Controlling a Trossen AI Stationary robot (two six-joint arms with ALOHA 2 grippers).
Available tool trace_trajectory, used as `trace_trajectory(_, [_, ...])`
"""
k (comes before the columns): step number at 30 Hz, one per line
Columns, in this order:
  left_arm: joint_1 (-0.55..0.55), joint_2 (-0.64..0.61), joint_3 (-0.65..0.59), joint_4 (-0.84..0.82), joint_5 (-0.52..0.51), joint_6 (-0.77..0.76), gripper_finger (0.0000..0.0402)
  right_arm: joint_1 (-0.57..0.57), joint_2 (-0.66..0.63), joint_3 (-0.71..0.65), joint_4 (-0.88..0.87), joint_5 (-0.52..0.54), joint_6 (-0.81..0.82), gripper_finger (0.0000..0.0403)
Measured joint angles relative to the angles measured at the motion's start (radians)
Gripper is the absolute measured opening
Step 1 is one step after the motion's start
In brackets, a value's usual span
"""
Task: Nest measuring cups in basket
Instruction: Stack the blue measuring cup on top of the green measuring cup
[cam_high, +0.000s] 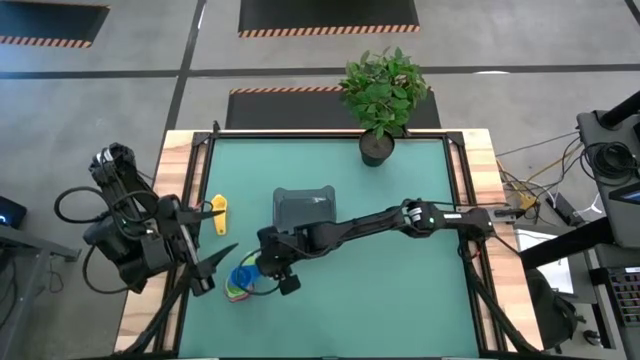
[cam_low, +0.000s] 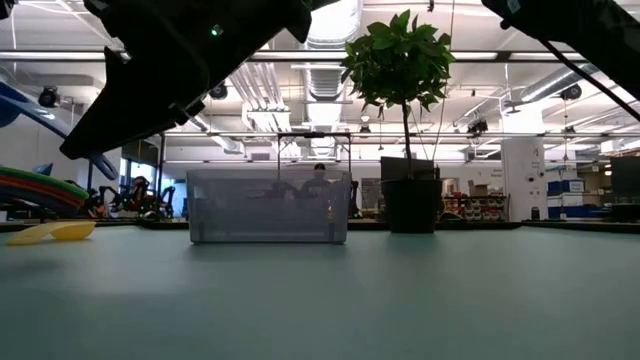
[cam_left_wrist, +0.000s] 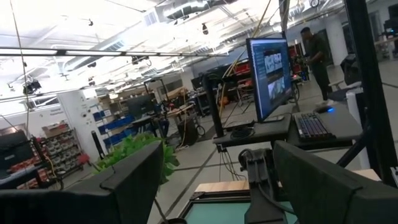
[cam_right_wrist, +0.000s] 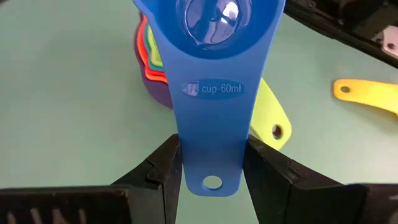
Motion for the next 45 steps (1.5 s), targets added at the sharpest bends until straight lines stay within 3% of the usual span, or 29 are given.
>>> trace_trajectory(11, [0.000, 0.000, 0.000, 0.001, 0.007, 0.015, 0.0284, 0.000, 0.001, -0.009, 0.027, -0.004, -0.013, 0.0167])
trace_trajectory(19, [0.000, 0.000, 0.000, 0.001, 0.007, 0.016, 0.0284, 0.000, 0.001, -0.008, 0.027, -0.003, -0.018, 0.0171])
trace_trajectory(23, [0.000, 0.001, 0.000, 0.000, -0.008, 0.016, 0.0284, 0.000, -0.011, 0.015, -0.079, -0.002, -0.035, 0.0171])
trace_trajectory(27, [-0.001, 0.001, -0.009, -0.057, -0.114, -0.013, 0.0284, 0.000, -0.065, 0.030, -0.232, 0.005, -0.034, 0.0165])
trace_trajectory(36, [-0.001, 0.006, -0.074, -0.250, -0.270, -0.261, 0.0260, 0.029, -0.213, -0.021, -0.597, 0.006, 0.035, 0.0119])
trace_trajectory(41, [0.000, 0.029, -0.126, -0.259, -0.173, -0.344, 0.0224, 0.066, -0.323, -0.130, -0.600, 0.043, 0.065, 0.0082])
trace_trajectory(45, [0.007, 0.048, -0.170, -0.326, 0.058, -0.414, 0.0187, 0.102, -0.441, -0.286, -0.481, 0.127, 0.082, 0.0054])
